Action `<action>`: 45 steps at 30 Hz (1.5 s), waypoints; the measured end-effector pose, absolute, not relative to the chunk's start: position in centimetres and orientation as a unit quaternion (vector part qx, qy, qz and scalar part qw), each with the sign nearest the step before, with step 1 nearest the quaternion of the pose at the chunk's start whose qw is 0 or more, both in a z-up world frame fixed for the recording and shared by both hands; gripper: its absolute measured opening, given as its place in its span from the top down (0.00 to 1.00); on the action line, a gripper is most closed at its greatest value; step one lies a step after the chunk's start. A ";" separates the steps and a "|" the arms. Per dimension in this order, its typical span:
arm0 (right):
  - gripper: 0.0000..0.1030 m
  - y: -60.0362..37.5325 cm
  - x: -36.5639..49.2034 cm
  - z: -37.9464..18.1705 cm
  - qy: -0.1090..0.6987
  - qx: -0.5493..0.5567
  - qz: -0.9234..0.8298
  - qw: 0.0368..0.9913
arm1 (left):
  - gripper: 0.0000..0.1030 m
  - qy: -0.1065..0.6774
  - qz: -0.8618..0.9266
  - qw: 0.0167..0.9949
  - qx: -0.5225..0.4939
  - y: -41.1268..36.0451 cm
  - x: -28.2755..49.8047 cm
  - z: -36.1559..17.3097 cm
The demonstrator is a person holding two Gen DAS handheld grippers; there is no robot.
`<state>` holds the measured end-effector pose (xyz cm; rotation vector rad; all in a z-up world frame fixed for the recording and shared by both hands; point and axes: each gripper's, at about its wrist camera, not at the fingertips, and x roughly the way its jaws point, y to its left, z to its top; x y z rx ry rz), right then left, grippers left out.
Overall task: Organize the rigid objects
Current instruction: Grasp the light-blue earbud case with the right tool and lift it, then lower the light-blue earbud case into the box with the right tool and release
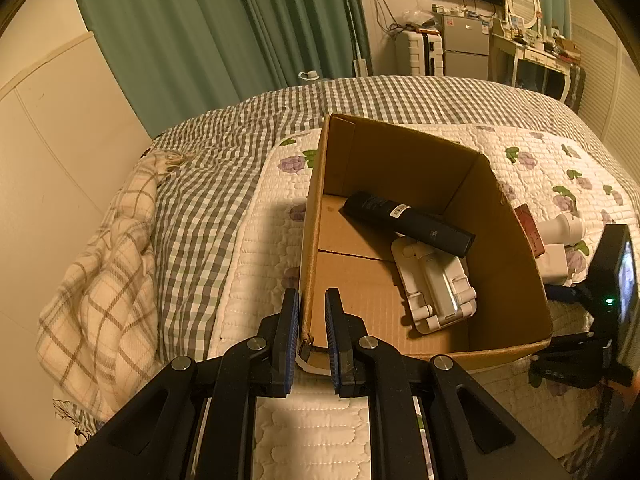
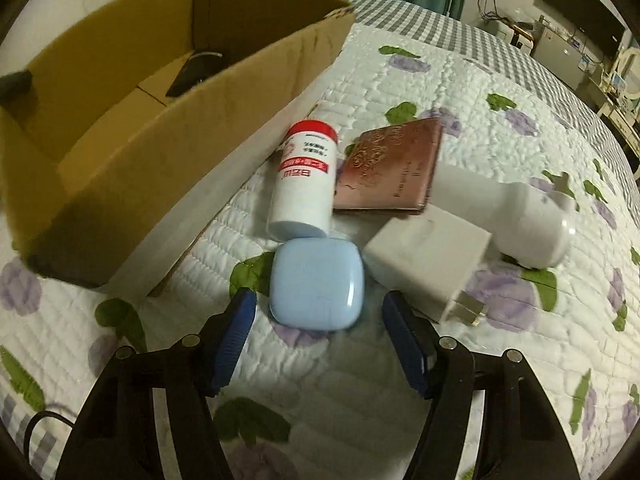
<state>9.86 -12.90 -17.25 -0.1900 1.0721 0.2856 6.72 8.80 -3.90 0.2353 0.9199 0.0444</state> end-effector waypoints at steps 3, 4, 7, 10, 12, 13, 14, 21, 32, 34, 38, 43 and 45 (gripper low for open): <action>0.42 -12.5 10.3 -17.7 0.509 -0.089 0.134 0.846 | 0.88 0.442 0.022 0.889 0.114 8.7 6.7 -3.9; 0.45 -12.3 10.4 -17.9 0.508 -0.092 0.130 0.846 | 0.88 0.442 0.023 0.889 0.115 8.8 6.7 -3.9; 0.51 -12.2 10.4 -18.1 0.506 -0.100 0.120 0.848 | 0.88 0.443 0.022 0.889 0.115 8.8 6.7 -3.9; 0.52 -12.3 10.2 -17.9 0.501 -0.102 0.120 0.851 | 0.88 0.442 0.023 0.889 0.114 8.7 6.7 -3.9; 0.52 -12.2 9.9 -17.7 0.497 -0.106 0.119 0.853 | 0.88 0.442 0.023 0.889 0.115 8.8 6.7 -3.9; 0.52 -12.1 9.6 -17.5 0.494 -0.109 0.118 0.855 | 0.88 0.442 0.022 0.889 0.115 8.8 6.7 -3.9; 0.52 -12.1 9.5 -17.4 0.491 -0.112 0.118 0.856 | 0.88 0.442 0.022 0.889 0.114 8.8 6.7 -3.9; 0.52 -12.8 7.7 -14.7 0.466 -0.109 0.115 0.871 | 0.88 0.442 0.022 0.889 0.114 8.8 6.7 -3.9; 0.52 -13.9 7.7 -3.3 0.362 -0.095 0.111 0.921 | 0.88 0.442 0.018 0.889 0.113 8.9 6.7 -3.9; 0.52 -13.2 8.1 -0.8 0.337 -0.098 0.117 0.929 | 0.88 0.443 0.017 0.889 0.113 8.8 6.7 -3.9; 0.52 -11.0 8.9 2.3 0.307 -0.098 0.140 0.936 | 0.88 0.442 0.017 0.890 0.110 8.7 6.6 -3.9; 0.52 -6.8 9.6 2.8 0.296 -0.103 0.191 0.930 | 0.88 0.442 0.017 0.891 0.107 8.8 6.7 -3.9; 0.52 -5.4 10.1 1.9 0.304 -0.104 0.205 0.924 | 0.88 0.442 0.017 0.891 0.108 8.8 6.7 -3.9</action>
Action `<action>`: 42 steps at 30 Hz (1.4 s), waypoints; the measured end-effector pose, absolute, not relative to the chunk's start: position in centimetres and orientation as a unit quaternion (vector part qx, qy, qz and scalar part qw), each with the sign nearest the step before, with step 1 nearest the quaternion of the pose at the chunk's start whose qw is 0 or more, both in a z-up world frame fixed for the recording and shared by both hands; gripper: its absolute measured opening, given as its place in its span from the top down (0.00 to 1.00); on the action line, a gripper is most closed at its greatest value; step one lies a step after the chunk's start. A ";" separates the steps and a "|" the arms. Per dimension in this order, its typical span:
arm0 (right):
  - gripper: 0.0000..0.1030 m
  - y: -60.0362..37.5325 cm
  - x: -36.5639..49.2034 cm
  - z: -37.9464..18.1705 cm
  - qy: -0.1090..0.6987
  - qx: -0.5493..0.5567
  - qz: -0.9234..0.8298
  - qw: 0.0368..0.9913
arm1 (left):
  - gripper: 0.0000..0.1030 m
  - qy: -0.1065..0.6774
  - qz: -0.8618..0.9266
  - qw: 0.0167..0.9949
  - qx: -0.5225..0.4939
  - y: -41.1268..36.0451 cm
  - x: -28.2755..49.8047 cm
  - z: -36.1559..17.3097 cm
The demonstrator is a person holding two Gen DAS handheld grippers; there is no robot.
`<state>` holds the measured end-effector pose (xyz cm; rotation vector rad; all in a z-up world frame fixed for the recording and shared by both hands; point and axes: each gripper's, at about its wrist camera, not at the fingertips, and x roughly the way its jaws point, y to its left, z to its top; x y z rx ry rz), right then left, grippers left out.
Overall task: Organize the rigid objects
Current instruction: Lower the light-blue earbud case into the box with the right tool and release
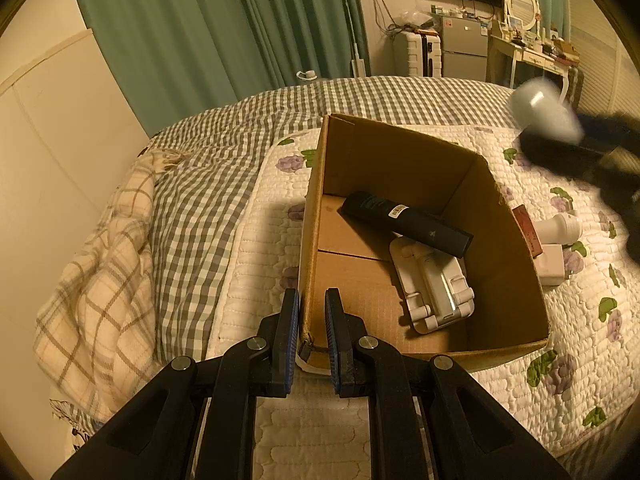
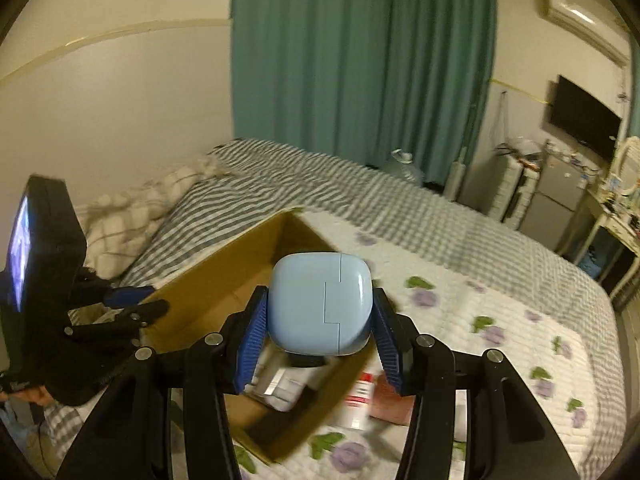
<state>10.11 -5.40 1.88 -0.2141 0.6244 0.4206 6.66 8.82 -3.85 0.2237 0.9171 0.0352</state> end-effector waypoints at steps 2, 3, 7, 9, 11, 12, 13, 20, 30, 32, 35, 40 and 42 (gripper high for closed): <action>0.52 -4.1 10.8 0.3 0.321 -0.107 0.212 0.917 | 0.88 0.441 0.017 0.891 0.108 8.8 6.7 -3.9; 0.52 -3.7 11.0 -0.6 0.328 -0.109 0.213 0.914 | 0.88 0.441 0.016 0.891 0.108 8.8 6.7 -3.9; 0.52 -2.2 12.3 -4.2 0.364 -0.118 0.215 0.899 | 0.88 0.440 0.017 0.891 0.110 8.9 6.7 -3.9; 0.52 -1.8 12.9 -5.9 0.379 -0.122 0.213 0.892 | 0.88 0.439 0.017 0.891 0.110 8.9 6.7 -3.9; 0.52 -1.5 13.3 -7.3 0.395 -0.120 0.215 0.885 | 0.88 0.440 0.017 0.891 0.110 8.8 6.7 -3.9; 0.52 -1.6 13.4 -7.9 0.402 -0.119 0.215 0.882 | 0.88 0.440 0.017 0.891 0.109 8.9 6.7 -3.9; 0.52 -1.5 13.4 -8.3 0.406 -0.122 0.215 0.880 | 0.88 0.440 0.016 0.891 0.108 8.9 6.7 -3.9; 0.52 -2.2 12.9 -8.5 0.406 -0.124 0.209 0.881 | 0.88 0.438 0.020 0.892 0.112 8.5 6.8 -3.9; 0.26 -5.4 11.0 -3.3 0.352 -0.121 0.192 0.908 | 0.88 0.440 0.023 0.890 0.116 8.5 6.8 -4.1; 0.24 -6.9 10.5 -2.0 0.340 -0.129 0.179 0.914 | 0.88 0.440 0.024 0.890 0.116 8.5 6.7 -4.0; 0.23 -10.3 10.2 0.0 0.328 -0.133 0.150 0.923 | 0.88 0.440 0.027 0.890 0.115 8.6 6.8 -4.0; 0.20 -15.8 9.5 1.1 0.331 -0.147 0.093 0.928 | 0.88 0.441 0.030 0.889 0.120 8.3 6.7 -4.1; 0.20 -17.6 9.1 0.3 0.342 -0.152 0.074 0.924 | 0.88 0.441 0.032 0.889 0.122 8.3 6.7 -4.2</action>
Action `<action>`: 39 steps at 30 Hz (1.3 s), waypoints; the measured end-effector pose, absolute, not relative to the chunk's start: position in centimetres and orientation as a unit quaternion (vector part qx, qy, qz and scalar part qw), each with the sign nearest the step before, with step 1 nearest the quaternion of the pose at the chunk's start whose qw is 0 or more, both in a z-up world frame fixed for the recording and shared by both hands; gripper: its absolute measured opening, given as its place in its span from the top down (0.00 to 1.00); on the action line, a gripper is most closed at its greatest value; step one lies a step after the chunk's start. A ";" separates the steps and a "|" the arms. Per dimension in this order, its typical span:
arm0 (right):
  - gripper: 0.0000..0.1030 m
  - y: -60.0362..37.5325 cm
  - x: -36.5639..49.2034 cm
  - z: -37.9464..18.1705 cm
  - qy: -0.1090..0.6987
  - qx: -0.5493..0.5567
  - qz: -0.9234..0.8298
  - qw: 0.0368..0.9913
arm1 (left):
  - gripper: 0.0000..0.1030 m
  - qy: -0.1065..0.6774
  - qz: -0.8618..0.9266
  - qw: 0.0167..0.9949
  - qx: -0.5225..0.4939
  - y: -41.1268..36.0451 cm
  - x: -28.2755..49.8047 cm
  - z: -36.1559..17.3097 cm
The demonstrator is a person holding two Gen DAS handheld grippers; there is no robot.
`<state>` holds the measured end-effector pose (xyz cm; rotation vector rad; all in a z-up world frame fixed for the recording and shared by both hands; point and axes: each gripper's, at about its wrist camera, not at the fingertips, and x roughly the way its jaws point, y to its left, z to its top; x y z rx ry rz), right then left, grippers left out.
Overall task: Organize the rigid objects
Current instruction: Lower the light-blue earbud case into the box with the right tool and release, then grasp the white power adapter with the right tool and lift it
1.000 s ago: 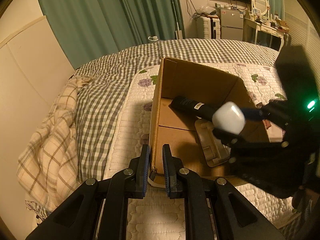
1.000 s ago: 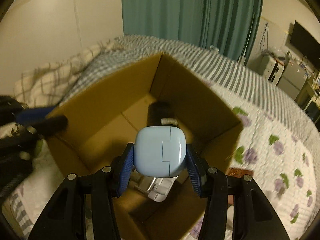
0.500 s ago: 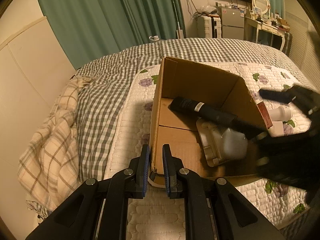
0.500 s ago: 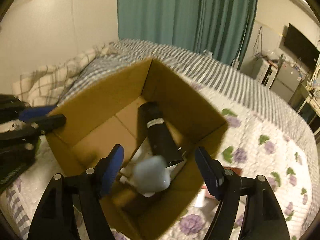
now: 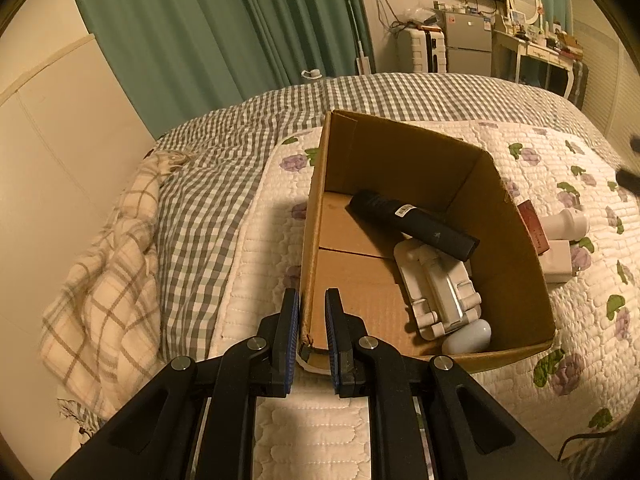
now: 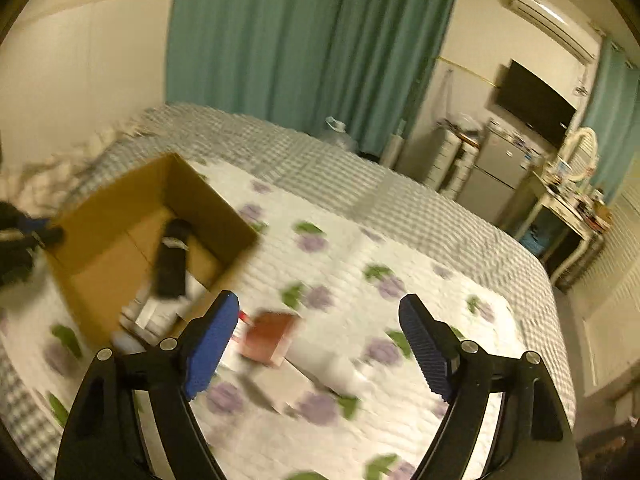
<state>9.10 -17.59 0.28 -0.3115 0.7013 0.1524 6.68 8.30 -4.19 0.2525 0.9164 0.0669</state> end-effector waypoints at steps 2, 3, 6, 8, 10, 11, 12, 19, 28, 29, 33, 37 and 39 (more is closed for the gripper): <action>0.19 -19.0 8.8 -1.0 0.356 -0.148 0.059 0.921 | 0.88 0.442 0.035 0.888 0.122 8.3 6.8 -4.2; 0.17 -19.6 8.7 -1.8 0.363 -0.141 0.050 0.920 | 0.88 0.442 0.036 0.888 0.122 8.3 6.8 -4.2; 0.17 -20.8 8.7 -4.8 0.395 -0.113 0.053 0.910 | 0.88 0.443 0.039 0.887 0.125 8.1 6.8 -4.3; 0.17 -20.7 8.9 -6.8 0.414 -0.109 0.060 0.902 | 0.88 0.443 0.039 0.887 0.124 8.1 6.8 -4.3; 0.17 -20.1 9.1 -8.5 0.424 -0.113 0.068 0.896 | 0.88 0.444 0.040 0.887 0.123 8.1 6.8 -4.3; 0.17 -19.7 9.2 -9.3 0.430 -0.115 0.072 0.893 | 0.88 0.444 0.040 0.887 0.124 8.1 6.8 -4.3; 0.17 -19.4 9.2 -10.1 0.436 -0.116 0.077 0.889 | 0.88 0.444 0.040 0.887 0.124 8.1 6.8 -4.3; 0.17 -17.7 9.6 -13.3 0.459 -0.113 0.103 0.875 | 0.88 0.444 0.040 0.887 0.124 8.1 6.7 -4.3; 0.17 -16.6 11.5 -15.5 0.475 -0.115 0.094 0.867 | 0.88 0.444 0.040 0.887 0.125 8.1 6.7 -4.3; 0.17 -16.5 11.7 -15.6 0.474 -0.119 0.090 0.868 | 0.88 0.444 0.040 0.887 0.124 8.1 6.7 -4.3; 0.17 -16.3 12.1 -15.9 0.477 -0.125 0.086 0.866 | 0.88 0.443 0.040 0.887 0.125 8.1 6.7 -4.3; 0.29 -16.5 12.2 -15.9 0.479 -0.124 0.084 0.865 | 0.88 0.443 0.040 0.887 0.124 8.1 6.7 -4.3; 0.30 -16.6 12.2 -15.9 0.479 -0.123 0.084 0.865 | 0.88 0.443 0.040 0.887 0.125 8.1 6.7 -4.3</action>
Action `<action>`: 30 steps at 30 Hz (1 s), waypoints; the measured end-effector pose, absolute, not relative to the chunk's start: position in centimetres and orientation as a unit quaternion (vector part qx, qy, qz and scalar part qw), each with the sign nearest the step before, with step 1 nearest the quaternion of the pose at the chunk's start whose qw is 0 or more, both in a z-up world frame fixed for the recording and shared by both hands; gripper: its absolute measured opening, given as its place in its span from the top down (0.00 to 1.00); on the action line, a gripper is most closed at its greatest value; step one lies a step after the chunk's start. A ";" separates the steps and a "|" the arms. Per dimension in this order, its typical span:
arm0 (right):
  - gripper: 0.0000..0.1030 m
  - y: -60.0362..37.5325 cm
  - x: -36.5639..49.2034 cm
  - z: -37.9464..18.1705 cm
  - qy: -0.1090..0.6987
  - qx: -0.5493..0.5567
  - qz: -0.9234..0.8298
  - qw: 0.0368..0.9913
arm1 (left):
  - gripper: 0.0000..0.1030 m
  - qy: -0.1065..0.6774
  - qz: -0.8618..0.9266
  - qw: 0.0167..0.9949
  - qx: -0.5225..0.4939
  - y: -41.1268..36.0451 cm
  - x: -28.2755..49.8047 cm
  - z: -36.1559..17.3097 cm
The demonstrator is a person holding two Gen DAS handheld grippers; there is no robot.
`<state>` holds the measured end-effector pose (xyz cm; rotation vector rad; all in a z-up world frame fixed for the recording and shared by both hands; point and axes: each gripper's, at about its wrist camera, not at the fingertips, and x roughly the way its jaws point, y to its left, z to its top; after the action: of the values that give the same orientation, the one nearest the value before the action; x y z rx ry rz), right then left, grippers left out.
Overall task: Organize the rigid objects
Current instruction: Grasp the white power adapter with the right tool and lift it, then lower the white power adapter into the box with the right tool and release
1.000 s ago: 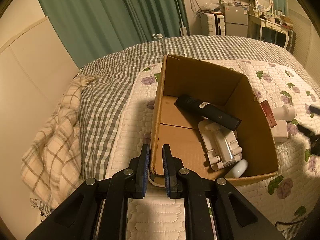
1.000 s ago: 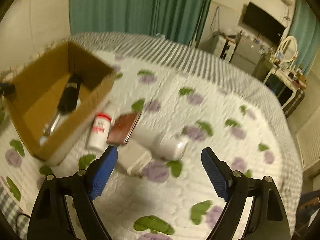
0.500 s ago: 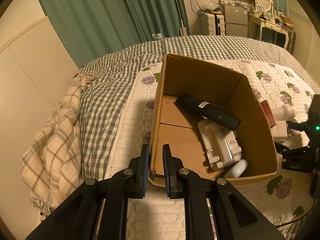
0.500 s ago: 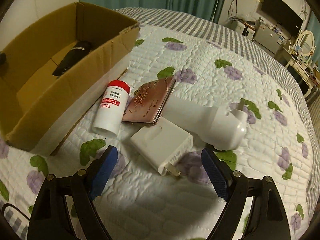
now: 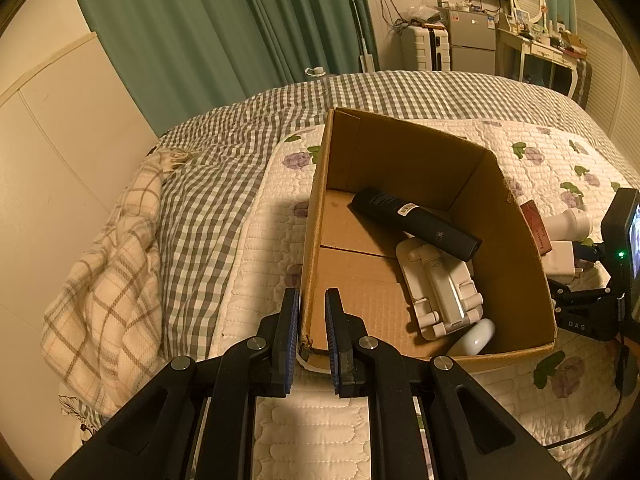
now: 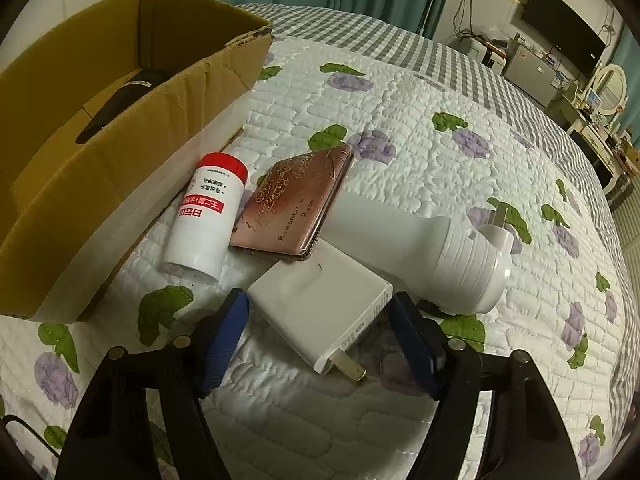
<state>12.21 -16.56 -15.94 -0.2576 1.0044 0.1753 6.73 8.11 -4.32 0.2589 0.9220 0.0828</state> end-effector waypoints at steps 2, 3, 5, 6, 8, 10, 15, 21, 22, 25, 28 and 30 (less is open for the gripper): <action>0.30 -16.6 12.2 -15.9 0.479 -0.122 0.084 0.865 | 0.88 0.444 0.040 0.887 0.124 8.1 6.7 -4.3; 0.30 -16.6 12.1 -15.9 0.478 -0.122 0.084 0.866 | 0.88 0.443 0.040 0.887 0.124 8.1 6.7 -4.3; 0.31 -16.6 12.0 -15.8 0.477 -0.123 0.084 0.866 | 0.88 0.443 0.040 0.887 0.124 8.1 6.7 -4.3; 0.31 -16.6 11.8 -15.7 0.476 -0.123 0.084 0.867 | 0.88 0.444 0.040 0.887 0.124 8.1 6.7 -4.3; 0.31 -16.6 11.5 -15.6 0.474 -0.122 0.084 0.868 | 0.88 0.443 0.040 0.887 0.124 8.1 6.7 -4.3; 0.31 -16.8 11.0 -15.3 0.472 -0.120 0.084 0.869 | 0.88 0.443 0.039 0.887 0.124 8.1 6.7 -4.3; 0.31 -17.1 9.5 -13.9 0.462 -0.122 0.082 0.874 | 0.88 0.442 0.039 0.887 0.125 8.1 6.7 -4.3; 0.31 -17.4 8.3 -11.6 0.450 -0.120 0.077 0.882 | 0.88 0.442 0.036 0.888 0.124 7.9 6.6 -4.4; 0.31 -17.5 8.1 -11.0 0.446 -0.119 0.076 0.884 | 0.88 0.441 0.035 0.888 0.124 7.8 6.5 -4.4; 0.31 -17.7 7.7 -9.0 0.430 -0.119 0.073 0.892 | 0.88 0.441 0.033 0.889 0.124 7.9 6.4 -4.3; 0.31 -17.4 7.4 -6.5 0.407 -0.123 0.074 0.902 | 0.88 0.440 0.031 0.889 0.123 8.1 6.5 -4.3; 0.31 -16.9 7.4 -4.6 0.389 -0.128 0.077 0.909 | 0.88 0.440 0.031 0.889 0.122 8.1 6.4 -4.3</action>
<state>7.42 -16.95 -4.62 -0.2646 0.8032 0.1596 6.44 8.13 -4.31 0.2537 0.9139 0.0634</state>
